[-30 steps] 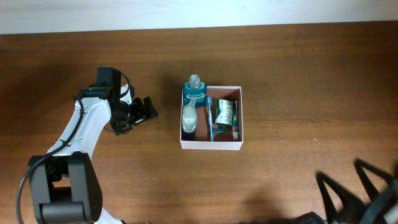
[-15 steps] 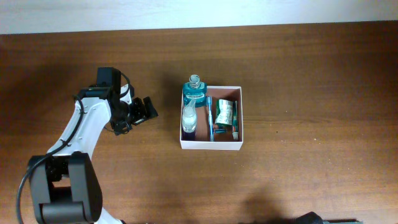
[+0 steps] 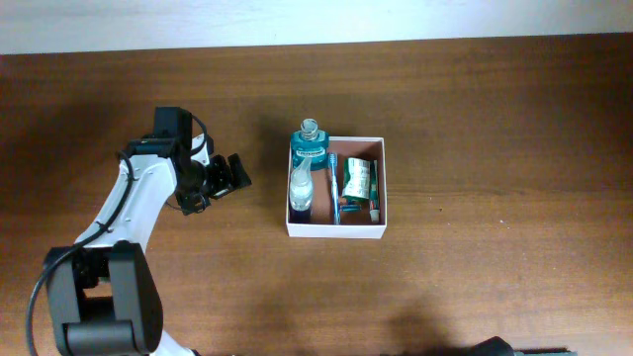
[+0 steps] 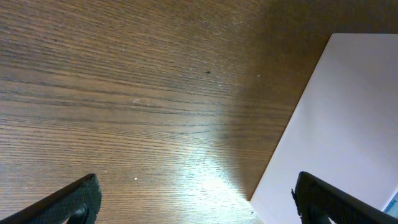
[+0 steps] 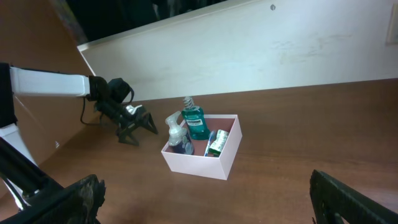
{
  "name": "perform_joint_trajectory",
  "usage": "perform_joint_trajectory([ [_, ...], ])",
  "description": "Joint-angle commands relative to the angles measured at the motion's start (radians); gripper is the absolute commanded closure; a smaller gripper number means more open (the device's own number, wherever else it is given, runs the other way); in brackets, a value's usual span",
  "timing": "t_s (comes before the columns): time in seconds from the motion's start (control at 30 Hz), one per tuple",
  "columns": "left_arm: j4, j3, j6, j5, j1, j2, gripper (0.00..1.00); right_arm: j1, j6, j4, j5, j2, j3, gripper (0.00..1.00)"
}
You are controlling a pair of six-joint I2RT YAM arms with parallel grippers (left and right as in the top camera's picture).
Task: Pack container
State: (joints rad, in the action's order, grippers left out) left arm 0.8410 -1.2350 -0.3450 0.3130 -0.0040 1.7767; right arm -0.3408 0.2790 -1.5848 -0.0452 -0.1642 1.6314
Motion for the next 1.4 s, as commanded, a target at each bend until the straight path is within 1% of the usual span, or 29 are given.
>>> perform_joint_trajectory([
  [0.0, 0.0, 0.005, 0.001, 0.0, 0.002, 0.008, 0.01, 0.001, -0.014, 0.006, -0.01, 0.026, -0.005, 0.01],
  [0.1, 0.0, 0.005, 0.002, 0.0, 0.002, 0.008, 0.01, 0.001, -0.023, 0.016, -0.034, 0.032, -0.005, 0.01],
  [0.27, 0.0, 0.005, 0.002, 0.0, 0.002, 0.008, 0.01, 0.001, -0.13, 0.063, -0.188, 0.035, -0.005, 0.01],
  [0.33, 0.0, 0.005, 0.002, 0.0, 0.002, 0.008, 0.01, 0.001, -0.142, 0.061, -0.21, 0.044, -0.004, 0.01],
  [0.67, 0.0, 0.005, 0.002, 0.0, 0.002, 0.008, 0.01, 0.001, -0.144, 0.059, -0.184, 0.139, -0.005, 0.01],
  [0.97, 0.0, 0.005, 0.002, 0.0, 0.002, 0.008, 0.01, 0.001, -0.144, -0.019, -0.184, 0.143, -0.004, 0.01],
  [1.37, 0.0, 0.005, 0.002, 0.0, 0.002, 0.008, 0.01, 0.001, -0.133, -0.03, -0.184, 0.146, -0.005, 0.02],
])
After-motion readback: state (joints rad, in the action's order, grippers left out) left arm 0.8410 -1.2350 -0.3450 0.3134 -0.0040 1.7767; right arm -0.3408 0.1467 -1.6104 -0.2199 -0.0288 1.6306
